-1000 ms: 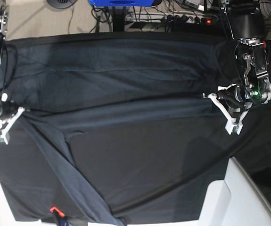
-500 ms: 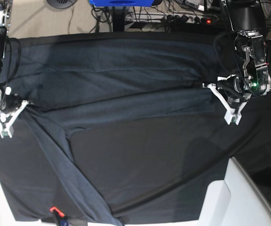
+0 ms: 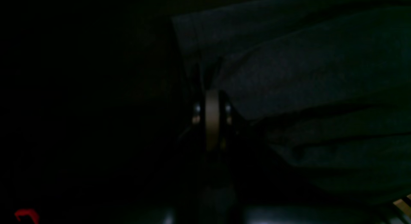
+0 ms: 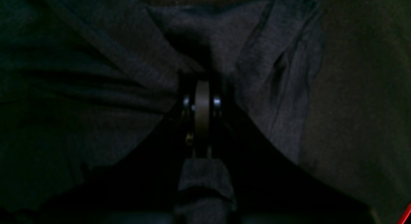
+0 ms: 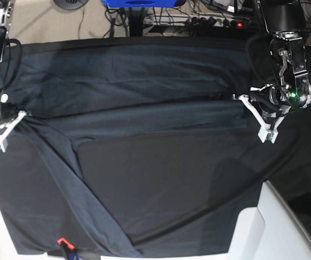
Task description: Fold the T-shirt properly
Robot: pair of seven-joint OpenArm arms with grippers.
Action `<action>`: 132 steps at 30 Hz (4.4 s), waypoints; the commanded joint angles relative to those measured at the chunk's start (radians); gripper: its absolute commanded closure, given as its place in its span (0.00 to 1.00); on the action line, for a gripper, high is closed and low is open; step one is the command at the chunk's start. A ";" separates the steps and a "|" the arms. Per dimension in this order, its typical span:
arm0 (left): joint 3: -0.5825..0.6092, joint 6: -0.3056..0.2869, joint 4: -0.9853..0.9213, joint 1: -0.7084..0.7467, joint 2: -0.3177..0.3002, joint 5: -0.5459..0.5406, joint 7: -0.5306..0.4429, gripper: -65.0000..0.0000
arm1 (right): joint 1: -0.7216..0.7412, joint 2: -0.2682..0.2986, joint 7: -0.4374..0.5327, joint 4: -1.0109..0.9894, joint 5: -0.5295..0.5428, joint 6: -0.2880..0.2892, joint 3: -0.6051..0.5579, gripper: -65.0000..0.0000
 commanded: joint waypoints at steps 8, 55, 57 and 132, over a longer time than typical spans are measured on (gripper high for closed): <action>-0.004 -0.001 0.018 0.020 -0.010 0.004 -0.019 1.00 | 0.006 0.015 0.001 0.017 0.002 -0.002 0.008 1.00; -0.006 0.002 0.018 0.041 -0.013 0.005 -0.082 1.00 | -0.097 -0.047 -0.111 0.244 -0.004 -0.007 0.076 1.00; -0.006 0.002 0.001 0.041 -0.013 0.005 -0.084 1.00 | -0.097 -0.047 -0.108 0.241 -0.004 -0.008 0.076 1.00; -0.006 0.003 0.001 0.031 -0.007 0.005 -0.085 1.00 | 0.032 -0.074 0.168 0.123 -0.003 0.058 0.363 1.00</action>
